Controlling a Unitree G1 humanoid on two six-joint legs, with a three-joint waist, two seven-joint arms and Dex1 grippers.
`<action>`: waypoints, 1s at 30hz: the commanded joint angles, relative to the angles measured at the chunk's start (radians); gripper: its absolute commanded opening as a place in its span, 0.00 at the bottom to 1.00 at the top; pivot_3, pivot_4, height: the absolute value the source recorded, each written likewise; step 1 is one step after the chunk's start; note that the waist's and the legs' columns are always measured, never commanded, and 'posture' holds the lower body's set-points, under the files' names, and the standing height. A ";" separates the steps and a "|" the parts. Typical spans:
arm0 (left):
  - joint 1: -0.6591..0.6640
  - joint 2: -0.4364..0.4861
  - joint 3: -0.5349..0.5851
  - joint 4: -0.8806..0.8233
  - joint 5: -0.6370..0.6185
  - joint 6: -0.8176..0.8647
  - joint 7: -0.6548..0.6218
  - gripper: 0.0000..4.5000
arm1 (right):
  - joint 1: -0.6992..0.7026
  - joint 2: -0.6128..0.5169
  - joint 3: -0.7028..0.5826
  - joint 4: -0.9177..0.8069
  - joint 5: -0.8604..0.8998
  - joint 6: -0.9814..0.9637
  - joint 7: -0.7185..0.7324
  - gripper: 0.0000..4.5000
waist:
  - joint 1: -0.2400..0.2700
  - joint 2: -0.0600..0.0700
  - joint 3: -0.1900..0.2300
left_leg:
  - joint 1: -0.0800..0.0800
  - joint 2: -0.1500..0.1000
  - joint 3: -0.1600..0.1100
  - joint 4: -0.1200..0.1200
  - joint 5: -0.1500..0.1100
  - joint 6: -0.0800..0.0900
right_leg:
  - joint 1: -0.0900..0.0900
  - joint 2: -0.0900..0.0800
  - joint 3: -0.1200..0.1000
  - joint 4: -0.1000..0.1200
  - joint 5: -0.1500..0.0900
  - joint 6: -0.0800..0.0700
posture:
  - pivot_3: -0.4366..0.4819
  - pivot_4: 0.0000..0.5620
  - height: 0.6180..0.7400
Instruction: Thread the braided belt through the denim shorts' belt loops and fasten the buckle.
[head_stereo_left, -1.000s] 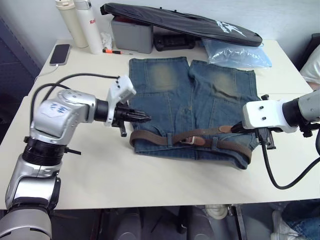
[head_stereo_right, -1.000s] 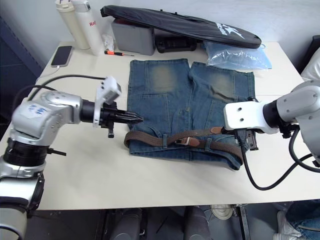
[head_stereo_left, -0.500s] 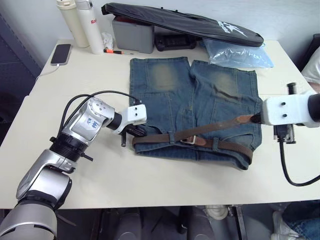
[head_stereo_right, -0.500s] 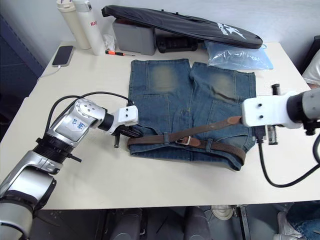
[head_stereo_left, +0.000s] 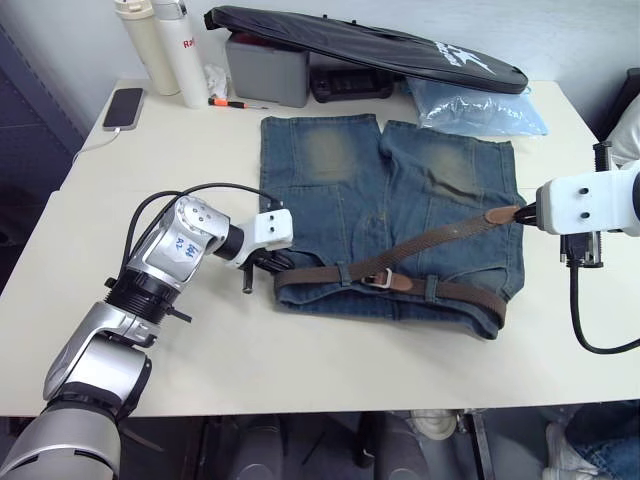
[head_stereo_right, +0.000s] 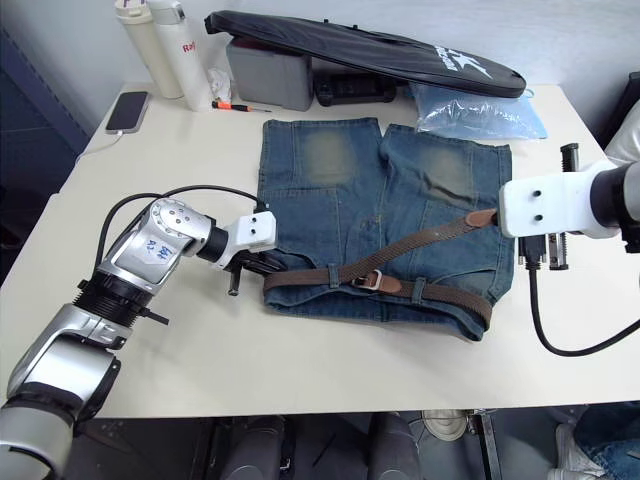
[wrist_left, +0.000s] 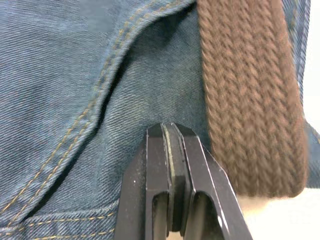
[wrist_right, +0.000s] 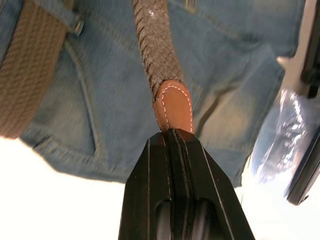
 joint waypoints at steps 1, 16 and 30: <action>-0.080 -0.050 0.209 0.027 -0.122 0.108 0.079 0.18 | -0.055 0.020 0.007 0.007 0.007 0.007 0.013 0.00 | -0.001 0.000 0.000 | -0.001 0.000 0.000 0.001 0.000 0.000 | 0.000 0.000 0.000 0.000 0.000 0.000 | 0.48 0.27 1.00; -0.100 -0.374 0.113 -0.266 -0.010 0.057 0.407 0.99 | -0.147 0.097 0.026 -0.048 0.039 0.318 -0.008 0.00 | 0.000 0.000 0.000 | -0.003 0.000 0.000 0.007 -0.002 0.003 | 0.001 0.000 0.000 0.000 0.001 0.002 | 0.48 0.27 1.00; -0.138 -0.516 0.037 -0.184 0.099 0.054 0.544 0.94 | -0.149 0.092 0.018 -0.083 0.063 0.405 -0.021 0.00 | 0.000 0.000 0.000 | -0.003 0.000 0.000 0.007 -0.003 0.003 | 0.001 0.000 0.000 0.000 0.001 0.002 | 0.48 0.27 1.00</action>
